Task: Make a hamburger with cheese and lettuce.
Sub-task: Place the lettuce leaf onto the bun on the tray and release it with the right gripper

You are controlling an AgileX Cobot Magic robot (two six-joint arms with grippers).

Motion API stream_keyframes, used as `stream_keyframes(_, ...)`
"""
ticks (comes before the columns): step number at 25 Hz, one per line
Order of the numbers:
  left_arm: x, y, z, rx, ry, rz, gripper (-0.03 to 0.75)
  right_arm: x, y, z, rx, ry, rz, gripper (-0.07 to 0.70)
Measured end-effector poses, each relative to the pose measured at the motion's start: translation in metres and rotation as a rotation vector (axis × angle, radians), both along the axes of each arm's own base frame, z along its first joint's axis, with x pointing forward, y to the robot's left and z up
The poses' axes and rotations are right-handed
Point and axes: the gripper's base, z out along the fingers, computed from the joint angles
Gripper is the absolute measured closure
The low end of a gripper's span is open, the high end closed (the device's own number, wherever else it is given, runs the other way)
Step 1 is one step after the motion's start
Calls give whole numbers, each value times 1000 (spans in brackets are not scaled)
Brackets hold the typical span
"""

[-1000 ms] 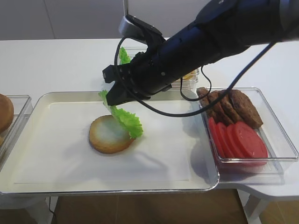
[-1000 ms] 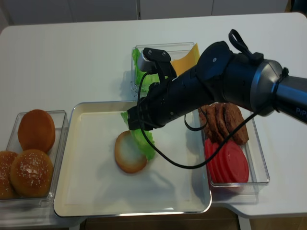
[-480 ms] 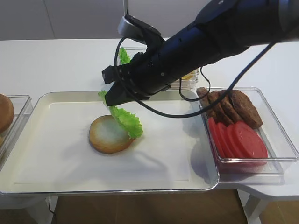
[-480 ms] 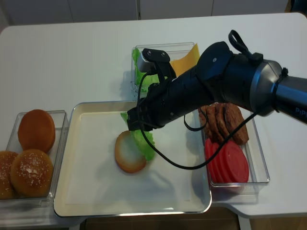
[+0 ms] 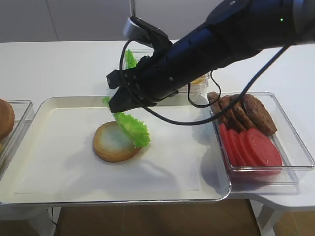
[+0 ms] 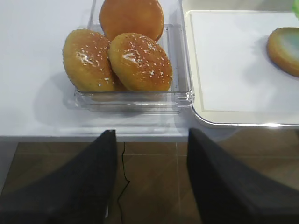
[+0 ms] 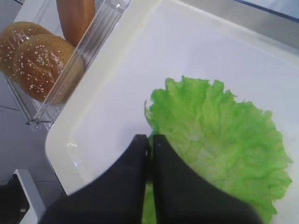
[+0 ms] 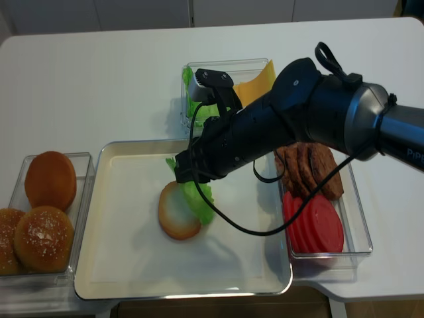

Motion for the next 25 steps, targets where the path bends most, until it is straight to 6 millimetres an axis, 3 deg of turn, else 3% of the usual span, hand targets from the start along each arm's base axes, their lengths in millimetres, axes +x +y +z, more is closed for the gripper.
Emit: stream_keyframes(25, 0, 0, 0, 0, 0, 0, 353, 2, 3, -8, 7, 4, 16, 615)
